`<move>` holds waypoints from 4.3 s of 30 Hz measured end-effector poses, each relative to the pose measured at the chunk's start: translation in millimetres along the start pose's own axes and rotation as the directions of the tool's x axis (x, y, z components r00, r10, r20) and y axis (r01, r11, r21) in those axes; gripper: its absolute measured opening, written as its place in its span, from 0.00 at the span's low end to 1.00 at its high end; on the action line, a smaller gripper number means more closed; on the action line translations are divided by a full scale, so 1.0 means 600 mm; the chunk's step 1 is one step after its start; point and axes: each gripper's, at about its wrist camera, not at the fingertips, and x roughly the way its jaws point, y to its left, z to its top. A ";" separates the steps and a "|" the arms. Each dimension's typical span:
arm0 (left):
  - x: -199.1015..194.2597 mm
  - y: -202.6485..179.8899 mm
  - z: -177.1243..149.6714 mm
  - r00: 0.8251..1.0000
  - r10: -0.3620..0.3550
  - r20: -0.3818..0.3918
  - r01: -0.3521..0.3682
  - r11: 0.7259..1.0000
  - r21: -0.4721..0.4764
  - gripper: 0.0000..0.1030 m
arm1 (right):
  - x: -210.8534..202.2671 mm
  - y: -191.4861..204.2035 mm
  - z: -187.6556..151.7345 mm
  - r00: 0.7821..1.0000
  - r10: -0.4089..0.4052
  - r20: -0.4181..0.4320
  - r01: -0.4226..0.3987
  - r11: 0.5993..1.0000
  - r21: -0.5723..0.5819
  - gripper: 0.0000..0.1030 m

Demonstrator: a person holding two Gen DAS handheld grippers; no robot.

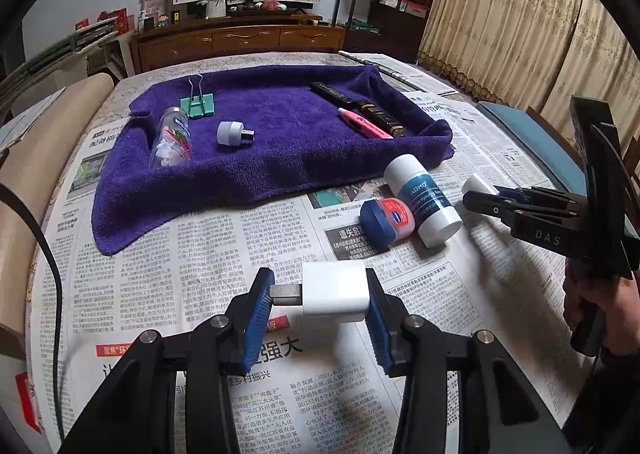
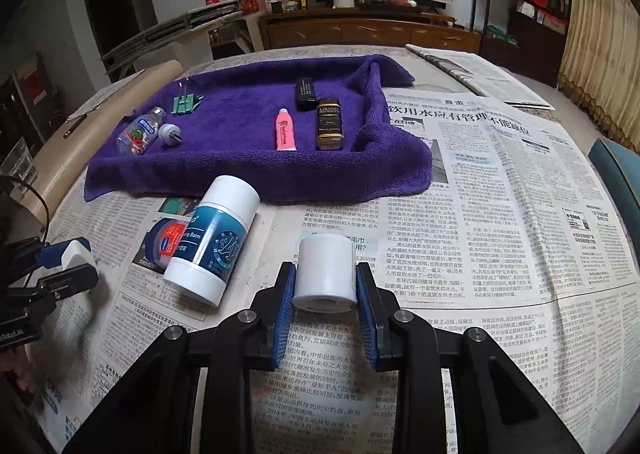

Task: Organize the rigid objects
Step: 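Carry the charger and tape roll onto the purple towel and open both tools, then grasp the blue Vaseline jar with the left tool while the right tool grasps the deodorant stick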

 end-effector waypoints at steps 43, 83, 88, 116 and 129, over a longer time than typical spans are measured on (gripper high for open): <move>0.146 0.106 0.185 0.988 0.082 -0.133 -0.079 0.996 0.029 0.41 | 0.170 0.107 0.226 0.972 0.158 -0.175 -0.192 0.960 -0.202 0.29; 0.032 0.012 0.134 0.995 0.097 -0.030 -0.096 0.995 0.032 1.00 | -0.024 0.028 0.144 1.000 0.027 0.002 -0.026 0.989 -0.144 1.00; 0.047 -0.016 0.084 0.995 0.076 -0.066 -0.077 0.997 -0.006 1.00 | -0.062 -0.008 0.101 1.000 -0.028 0.012 0.029 0.998 -0.057 1.00; 0.126 -0.099 0.051 0.981 0.180 -0.074 -0.180 0.984 -0.004 0.95 | -0.057 -0.105 -0.027 1.000 -0.003 0.006 0.002 0.993 0.121 1.00; 0.100 -0.091 0.048 0.991 0.132 0.003 -0.132 0.990 -0.058 0.36 | -0.030 -0.096 -0.033 1.000 0.012 -0.028 -0.009 0.994 0.108 1.00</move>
